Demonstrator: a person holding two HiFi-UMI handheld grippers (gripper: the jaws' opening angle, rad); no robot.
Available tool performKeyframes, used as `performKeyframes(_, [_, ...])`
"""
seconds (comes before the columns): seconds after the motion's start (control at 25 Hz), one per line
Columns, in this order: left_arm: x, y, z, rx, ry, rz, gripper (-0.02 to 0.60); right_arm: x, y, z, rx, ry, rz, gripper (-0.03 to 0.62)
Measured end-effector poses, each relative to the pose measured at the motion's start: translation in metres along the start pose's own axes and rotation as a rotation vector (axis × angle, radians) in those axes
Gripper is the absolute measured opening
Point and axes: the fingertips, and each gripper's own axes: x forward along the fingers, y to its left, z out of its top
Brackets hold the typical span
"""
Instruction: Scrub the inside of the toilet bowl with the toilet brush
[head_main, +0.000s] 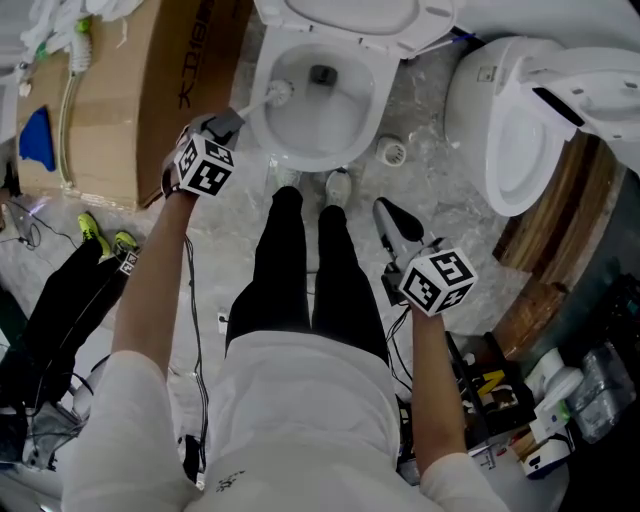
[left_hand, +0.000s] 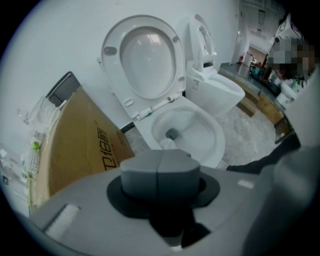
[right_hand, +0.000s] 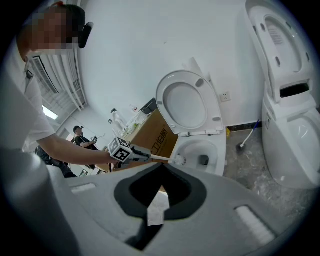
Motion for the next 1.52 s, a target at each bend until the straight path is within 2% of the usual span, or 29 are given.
performKeyframes(0.76, [-0.019,-0.048,-0.036,-0.035,0.031,0.004,0.150,-0.027,-0.001,-0.007,-0.033,-0.005,0.017,0.000])
performKeyframes(1.52, [-0.028,-0.097,-0.051,-0.019,0.059,-0.010,0.150,-0.040,-0.006,-0.014,-0.026,-0.015,0.019,0.000])
